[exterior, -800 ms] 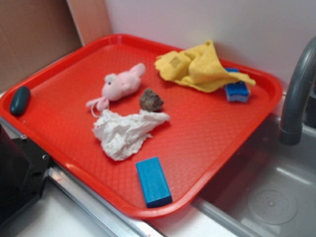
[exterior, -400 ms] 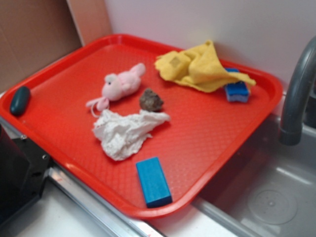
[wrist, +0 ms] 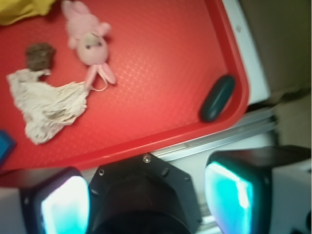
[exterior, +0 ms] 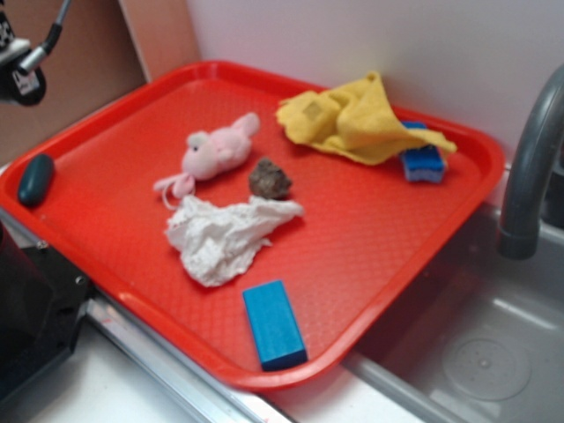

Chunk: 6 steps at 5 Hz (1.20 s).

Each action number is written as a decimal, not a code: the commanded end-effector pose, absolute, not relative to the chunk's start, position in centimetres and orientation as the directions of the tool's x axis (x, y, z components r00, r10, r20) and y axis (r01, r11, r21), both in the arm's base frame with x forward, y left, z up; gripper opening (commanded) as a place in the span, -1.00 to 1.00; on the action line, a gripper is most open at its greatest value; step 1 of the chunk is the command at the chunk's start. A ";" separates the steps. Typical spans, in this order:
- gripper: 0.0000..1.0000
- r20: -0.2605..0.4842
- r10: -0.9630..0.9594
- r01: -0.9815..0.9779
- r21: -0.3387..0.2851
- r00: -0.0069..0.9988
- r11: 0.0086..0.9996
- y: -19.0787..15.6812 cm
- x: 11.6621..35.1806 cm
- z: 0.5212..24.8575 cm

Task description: Grab the plastic pickle.

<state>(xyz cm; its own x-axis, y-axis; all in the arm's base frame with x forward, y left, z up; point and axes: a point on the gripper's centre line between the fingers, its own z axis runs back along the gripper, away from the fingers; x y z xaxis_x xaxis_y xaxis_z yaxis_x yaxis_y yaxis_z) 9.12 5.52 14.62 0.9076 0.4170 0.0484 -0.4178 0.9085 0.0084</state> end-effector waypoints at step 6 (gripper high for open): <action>1.00 0.095 0.729 -0.735 0.079 0.678 0.674 15.0 10.8 6.7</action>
<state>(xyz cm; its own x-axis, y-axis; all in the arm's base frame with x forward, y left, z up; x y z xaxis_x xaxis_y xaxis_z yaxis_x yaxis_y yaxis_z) 11.11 14.22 5.89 0.6874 0.7238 0.0591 -0.7262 0.6840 0.0696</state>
